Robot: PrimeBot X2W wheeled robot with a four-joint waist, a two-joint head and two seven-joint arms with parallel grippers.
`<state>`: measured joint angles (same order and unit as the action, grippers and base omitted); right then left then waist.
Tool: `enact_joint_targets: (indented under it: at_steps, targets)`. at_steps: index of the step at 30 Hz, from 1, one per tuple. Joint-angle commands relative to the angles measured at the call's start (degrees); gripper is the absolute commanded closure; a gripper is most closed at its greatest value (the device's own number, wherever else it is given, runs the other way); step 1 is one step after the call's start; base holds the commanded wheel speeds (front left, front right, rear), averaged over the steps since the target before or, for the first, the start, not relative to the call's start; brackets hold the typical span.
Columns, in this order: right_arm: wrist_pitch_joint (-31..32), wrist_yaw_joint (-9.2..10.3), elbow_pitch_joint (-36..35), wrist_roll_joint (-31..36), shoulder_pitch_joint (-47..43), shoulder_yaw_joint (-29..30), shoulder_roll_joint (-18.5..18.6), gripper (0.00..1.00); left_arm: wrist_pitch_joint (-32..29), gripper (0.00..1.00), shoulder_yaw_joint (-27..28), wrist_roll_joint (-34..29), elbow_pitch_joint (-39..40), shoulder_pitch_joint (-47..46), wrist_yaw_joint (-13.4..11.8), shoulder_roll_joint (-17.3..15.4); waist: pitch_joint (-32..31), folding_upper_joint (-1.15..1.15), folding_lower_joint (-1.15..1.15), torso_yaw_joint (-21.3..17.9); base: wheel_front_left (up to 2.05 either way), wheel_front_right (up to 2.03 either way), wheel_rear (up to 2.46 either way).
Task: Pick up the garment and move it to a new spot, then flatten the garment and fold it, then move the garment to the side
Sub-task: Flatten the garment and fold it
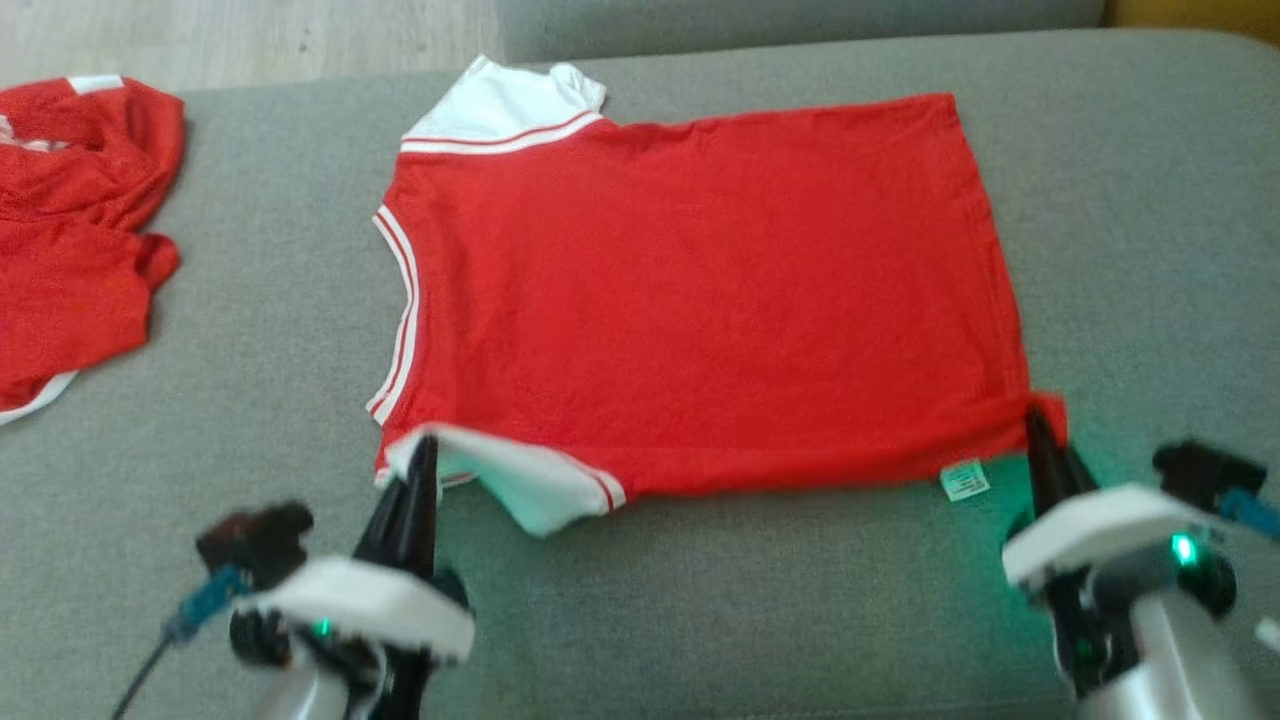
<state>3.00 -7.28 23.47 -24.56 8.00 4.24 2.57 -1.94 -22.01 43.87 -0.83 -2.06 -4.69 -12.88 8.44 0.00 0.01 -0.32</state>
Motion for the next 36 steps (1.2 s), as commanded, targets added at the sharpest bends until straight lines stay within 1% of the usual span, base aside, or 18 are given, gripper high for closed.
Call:
enact_joint_targets:
  at_steps: [1, 4, 8, 9, 17, 18, 19, 20, 21, 22, 24, 29, 33, 36]
  targets:
    - [-0.3, -0.21, -0.9, -0.7, 4.0, -1.0, 0.3, 1.0, 0.4, 1.0, 2.8, 0.7, 0.5, -4.2, 0.4, 0.2, 0.9, 0.0, -0.01, -0.3, 0.0, 0.0, 0.0]
    - [-0.7, -0.21, 2.0, -2.2, 8.4, -0.7, 0.3, 1.0, 0.9, 1.0, 4.2, 1.6, -2.8, -8.9, 0.5, 1.4, 2.4, 0.0, -0.01, -0.8, 0.0, 0.0, 0.0]
    - [-2.1, -0.21, 6.6, -2.0, 14.1, -0.6, 0.3, 1.0, 2.3, 1.0, 5.9, 2.0, -7.5, -14.3, 0.5, 2.2, 4.4, 0.0, -0.01, -1.5, 0.0, 0.0, 0.0]
    - [-2.9, -0.21, 8.9, -2.2, 16.5, -0.8, 0.3, 1.0, 3.0, 1.0, 6.3, 1.9, -9.7, -16.3, 0.7, 2.3, 5.3, 0.0, -0.01, -1.8, 0.0, 0.0, 0.0]
    - [-6.8, -0.21, 17.2, -2.3, 23.5, -2.8, 0.3, 1.0, 5.6, 1.0, 6.6, 1.2, -16.2, -21.9, 2.2, 2.8, 7.7, 0.0, -0.01, -2.1, 0.0, 0.0, 0.0]
    - [-7.4, -0.21, 17.9, -2.5, 24.1, -3.2, 0.3, 0.97, 6.2, 1.0, 6.7, 1.1, -16.7, -22.3, 2.3, 2.9, 7.8, 0.0, -0.01, -2.1, 0.0, 0.0, 0.0]
    - [-8.0, -0.21, 18.5, -2.8, 24.6, -3.8, 0.3, 0.57, 6.8, 0.86, 6.8, 1.1, -17.1, -22.7, 2.5, 3.0, 7.9, 0.0, -0.01, -2.1, 0.0, 0.0, 0.0]
    - [-8.8, -0.21, 18.8, -3.2, 25.1, -4.5, 0.3, 0.0, 7.5, 0.56, 6.8, 1.0, -17.5, -23.0, 2.9, 3.1, 8.0, 0.0, -0.01, -2.0, 0.0, 0.0, 0.0]
    - [-9.6, -0.21, 19.1, -3.7, 25.5, -5.2, 0.3, 0.0, 8.3, 0.0, 6.8, 0.8, -17.7, -23.3, 3.3, 3.2, 8.1, 0.0, -0.01, -2.0, 0.0, 0.0, 0.0]
    - [-9.6, -0.21, 19.1, -3.7, 25.5, -5.2, 0.3, 0.0, 8.3, 0.0, 6.8, 0.8, -17.7, -23.3, 3.3, 3.2, 8.1, 0.0, -0.01, -2.0, 0.0, 0.0, 0.0]
    - [-11.2, -0.21, 19.7, -4.4, 26.0, -6.4, 0.3, 0.0, 9.6, 0.0, 6.7, 0.8, -18.2, -23.8, 4.1, 3.5, 8.1, 0.0, -0.01, -1.9, 0.0, 0.0, 0.0]
    - [-14.6, -0.21, 20.1, -5.2, 26.0, -7.8, 0.3, 0.0, 13.1, 0.0, 6.6, 0.7, -17.8, -23.8, 6.7, 4.0, 7.1, 0.0, -0.01, -1.6, 0.0, 0.0, 0.0]
    - [-16.5, -0.21, 18.4, -4.7, 24.6, -7.2, 0.3, 0.0, 14.4, 0.0, 6.6, 0.3, -15.6, -21.6, 7.5, 3.7, 5.8, 0.0, -0.01, -1.6, 0.0, 0.0, 0.0]
    - [-17.3, -0.21, 15.3, -2.5, 22.5, -5.5, 0.3, 0.0, 14.6, 0.0, 6.6, 0.3, -13.2, -18.5, 7.4, 3.1, 4.7, 0.0, -0.01, -1.5, 0.0, 0.0, 0.0]
